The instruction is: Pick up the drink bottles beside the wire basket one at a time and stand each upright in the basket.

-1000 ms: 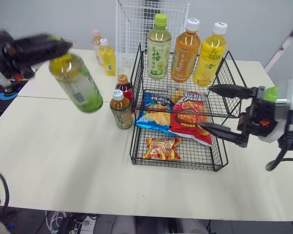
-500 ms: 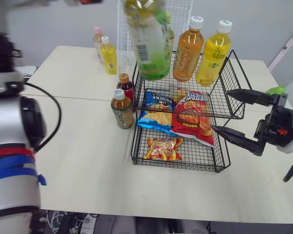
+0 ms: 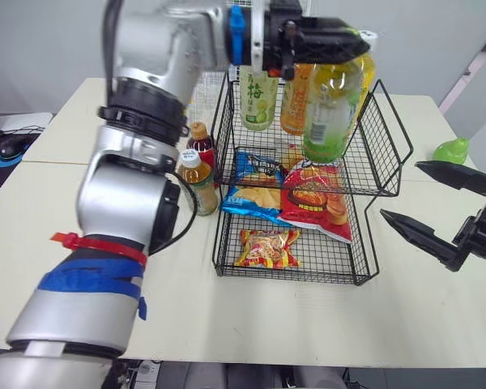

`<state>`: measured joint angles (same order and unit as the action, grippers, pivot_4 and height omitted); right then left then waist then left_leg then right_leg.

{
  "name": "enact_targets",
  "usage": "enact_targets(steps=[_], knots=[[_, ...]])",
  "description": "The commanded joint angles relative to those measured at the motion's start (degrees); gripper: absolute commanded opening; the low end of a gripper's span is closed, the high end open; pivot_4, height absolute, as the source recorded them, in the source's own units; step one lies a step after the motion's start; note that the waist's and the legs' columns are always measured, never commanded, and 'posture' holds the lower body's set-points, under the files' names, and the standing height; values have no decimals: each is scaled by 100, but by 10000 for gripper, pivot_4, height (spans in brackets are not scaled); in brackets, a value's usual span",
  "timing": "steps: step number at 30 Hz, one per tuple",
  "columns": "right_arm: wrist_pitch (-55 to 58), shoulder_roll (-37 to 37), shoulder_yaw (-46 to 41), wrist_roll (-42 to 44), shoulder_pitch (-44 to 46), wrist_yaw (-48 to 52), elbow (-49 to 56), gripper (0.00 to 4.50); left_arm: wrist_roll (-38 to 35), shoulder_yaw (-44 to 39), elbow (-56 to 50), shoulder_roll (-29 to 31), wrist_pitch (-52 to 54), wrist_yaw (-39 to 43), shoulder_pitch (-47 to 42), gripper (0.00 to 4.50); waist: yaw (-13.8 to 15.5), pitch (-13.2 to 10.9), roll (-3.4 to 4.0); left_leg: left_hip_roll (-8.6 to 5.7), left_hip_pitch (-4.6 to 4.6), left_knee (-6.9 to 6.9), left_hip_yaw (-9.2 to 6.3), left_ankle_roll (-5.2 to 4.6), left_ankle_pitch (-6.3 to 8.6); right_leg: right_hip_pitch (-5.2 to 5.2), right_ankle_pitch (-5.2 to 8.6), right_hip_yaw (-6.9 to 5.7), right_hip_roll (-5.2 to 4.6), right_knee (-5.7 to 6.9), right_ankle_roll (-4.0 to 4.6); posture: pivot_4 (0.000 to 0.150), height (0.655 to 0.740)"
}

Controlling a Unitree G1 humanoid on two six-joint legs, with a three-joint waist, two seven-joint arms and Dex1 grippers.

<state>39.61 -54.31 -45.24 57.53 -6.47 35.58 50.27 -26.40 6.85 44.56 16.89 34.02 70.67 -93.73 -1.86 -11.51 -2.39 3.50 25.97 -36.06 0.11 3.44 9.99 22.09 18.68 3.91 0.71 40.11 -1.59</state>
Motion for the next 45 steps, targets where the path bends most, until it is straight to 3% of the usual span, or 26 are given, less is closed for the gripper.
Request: enact_targets(steps=[1,15,25,34,45], knots=[[-67,0,-265,9,-99,-157,160,45000,190,-182,173,-128,-446,26,-230,13605,-1,1,2,-1,-1,0,0,0,0,0,0,0,0,0,0,1500,7360],[-124,-22,-295,86,-204,-376,262,45000,685,-319,963,-504,-805,319,-453,13605,11,4,7,-3,-4,0,-2,0,0,-6,0,-1,1,1,0,1500,7360],[-268,33,-391,-67,-326,-230,124,45000,694,-487,903,-382,-704,668,-523,44663,10,6,10,-3,-5,-2,-2,0,-1,-6,0,-2,1,5,0,1500,7360],[-394,-73,-281,-181,-209,-105,-47,45000,656,-684,620,-2,-609,873,-400,44663,4,9,16,-3,-10,-3,-3,1,-1,-7,0,-1,1,13,0,1500,7360],[-425,-430,277,154,682,21,-338,45000,406,-1140,-1025,1323,159,631,438,44663,-10,11,21,3,-20,-10,-4,3,-3,-6,0,1,3,39,0,1500,7360]])
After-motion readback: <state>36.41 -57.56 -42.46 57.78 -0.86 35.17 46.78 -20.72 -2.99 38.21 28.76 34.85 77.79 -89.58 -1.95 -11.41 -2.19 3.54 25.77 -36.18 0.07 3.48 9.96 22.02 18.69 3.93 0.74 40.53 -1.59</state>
